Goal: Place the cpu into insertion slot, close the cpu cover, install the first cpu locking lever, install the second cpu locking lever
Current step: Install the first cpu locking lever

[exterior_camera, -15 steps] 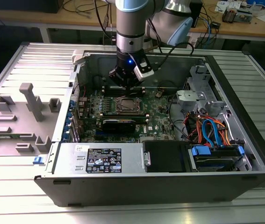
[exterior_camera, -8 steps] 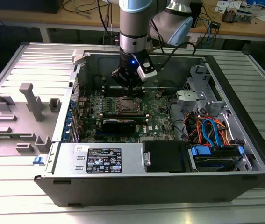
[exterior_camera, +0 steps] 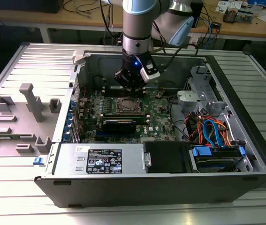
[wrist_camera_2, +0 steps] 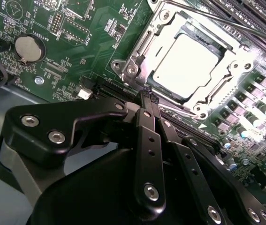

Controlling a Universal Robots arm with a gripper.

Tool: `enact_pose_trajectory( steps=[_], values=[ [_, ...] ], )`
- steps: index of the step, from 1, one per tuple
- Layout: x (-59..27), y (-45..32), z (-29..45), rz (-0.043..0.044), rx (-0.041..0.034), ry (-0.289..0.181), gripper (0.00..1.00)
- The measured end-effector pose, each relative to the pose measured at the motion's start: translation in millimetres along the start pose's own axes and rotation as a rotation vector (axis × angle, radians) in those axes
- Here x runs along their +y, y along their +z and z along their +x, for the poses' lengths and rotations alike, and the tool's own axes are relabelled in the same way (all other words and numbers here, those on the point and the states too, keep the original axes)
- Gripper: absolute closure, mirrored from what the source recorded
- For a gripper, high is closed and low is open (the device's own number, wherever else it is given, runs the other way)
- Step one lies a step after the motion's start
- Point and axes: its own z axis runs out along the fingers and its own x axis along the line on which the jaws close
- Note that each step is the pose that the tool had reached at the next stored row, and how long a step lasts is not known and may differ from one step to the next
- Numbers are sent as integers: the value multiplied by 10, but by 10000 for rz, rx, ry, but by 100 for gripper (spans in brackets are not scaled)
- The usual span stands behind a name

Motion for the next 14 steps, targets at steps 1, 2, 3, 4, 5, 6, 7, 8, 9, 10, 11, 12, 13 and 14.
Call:
enact_pose_trajectory(
  steps=[1, 2, 3, 4, 5, 6, 7, 8, 9, 10, 11, 12, 13, 14],
  values=[
    [0, 8, -1, 0, -1, -1, 89],
    [0, 14, -4, 1, 1, -3, 89],
    [0, 19, -8, 0, 0, -3, 89],
    [0, 27, -9, 0, -1, -1, 89],
    [0, 32, -10, 0, -1, 0, 89],
    [0, 39, -11, 0, 0, 0, 89],
    [0, 44, -12, 0, -1, -1, 89],
    [0, 50, -13, 0, -1, -1, 89],
    [0, 54, -14, 2, 0, -1, 89],
    [0, 54, -14, 4, 1, -1, 89],
    [0, 54, -15, 4, 2, -1, 89],
    [0, 55, -15, 3, 1, -1, 89],
    [1, 54, -15, 0, 0, 0, 89],
    [1, 52, -16, -5, -3, -1, 89]
  ],
)
